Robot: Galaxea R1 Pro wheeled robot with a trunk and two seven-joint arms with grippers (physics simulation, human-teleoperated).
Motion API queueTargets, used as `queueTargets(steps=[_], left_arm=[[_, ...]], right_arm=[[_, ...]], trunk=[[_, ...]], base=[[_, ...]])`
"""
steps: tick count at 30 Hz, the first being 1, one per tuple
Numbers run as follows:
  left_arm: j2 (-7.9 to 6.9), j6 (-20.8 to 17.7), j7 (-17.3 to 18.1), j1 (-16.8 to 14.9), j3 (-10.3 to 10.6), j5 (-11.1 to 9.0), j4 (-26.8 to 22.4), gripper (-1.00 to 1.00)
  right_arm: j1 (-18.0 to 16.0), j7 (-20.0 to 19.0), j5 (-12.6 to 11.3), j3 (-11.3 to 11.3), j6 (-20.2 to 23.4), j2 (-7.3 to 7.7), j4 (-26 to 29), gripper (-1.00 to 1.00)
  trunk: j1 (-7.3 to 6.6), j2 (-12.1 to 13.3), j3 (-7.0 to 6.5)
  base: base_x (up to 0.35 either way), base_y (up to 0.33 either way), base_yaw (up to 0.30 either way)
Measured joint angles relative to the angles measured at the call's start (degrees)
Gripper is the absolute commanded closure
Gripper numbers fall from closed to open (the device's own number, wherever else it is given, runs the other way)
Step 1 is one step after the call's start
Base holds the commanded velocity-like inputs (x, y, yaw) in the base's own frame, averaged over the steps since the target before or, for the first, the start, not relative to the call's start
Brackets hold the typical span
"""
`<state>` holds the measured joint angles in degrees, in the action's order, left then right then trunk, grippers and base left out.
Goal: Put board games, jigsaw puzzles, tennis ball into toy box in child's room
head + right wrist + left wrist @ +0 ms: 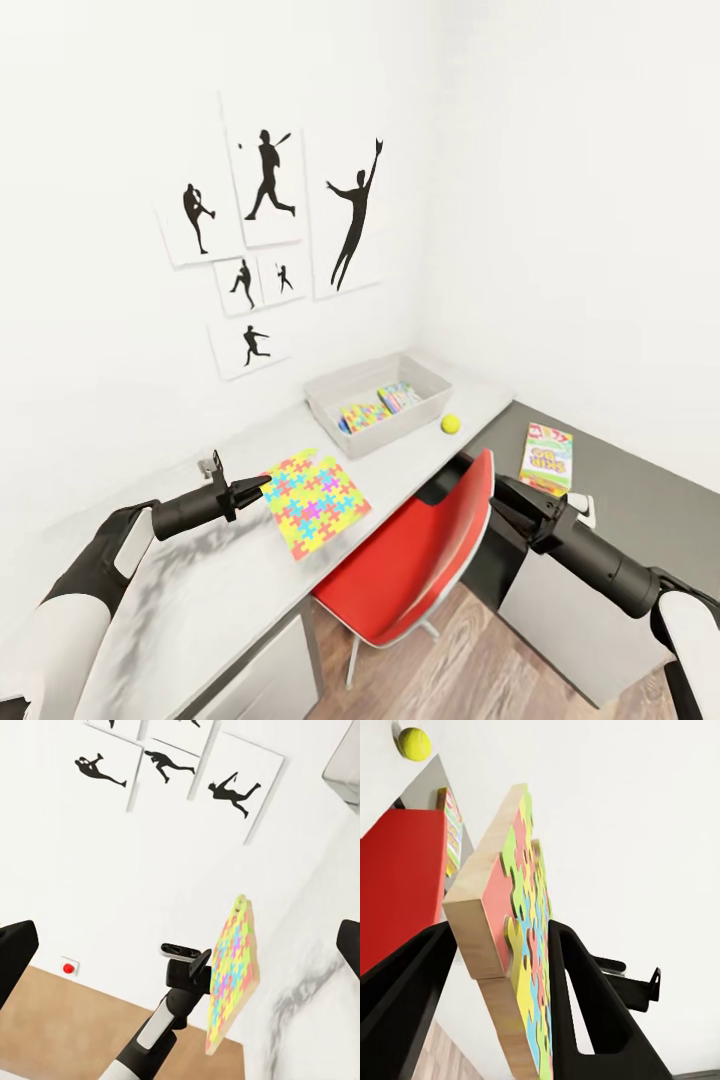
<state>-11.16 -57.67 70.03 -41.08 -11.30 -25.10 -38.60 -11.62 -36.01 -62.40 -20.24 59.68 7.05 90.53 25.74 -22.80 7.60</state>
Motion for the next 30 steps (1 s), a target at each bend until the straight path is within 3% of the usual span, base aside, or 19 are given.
queueTargets(steps=[13, 30], left_arm=[[0.00, 0.0, 0.0, 0.0, 0.0, 0.0, 0.0, 1.00], [-0.18, 0.4, -0.1, 0.0, 0.0, 0.0, 0.0, 1.00]], right_arm=[[0.0, 0.1, 0.0, 0.0, 0.0, -0.01, 0.0, -1.00], [0.0, 0.0, 0.1, -0.1, 0.0, -0.02, 0.0, -1.00]], trunk=[[0.01, 0.0, 0.00], [0.01, 0.0, 0.00]], base=[[0.048, -0.140, 0.000], [0.001, -0.262, 0.024]])
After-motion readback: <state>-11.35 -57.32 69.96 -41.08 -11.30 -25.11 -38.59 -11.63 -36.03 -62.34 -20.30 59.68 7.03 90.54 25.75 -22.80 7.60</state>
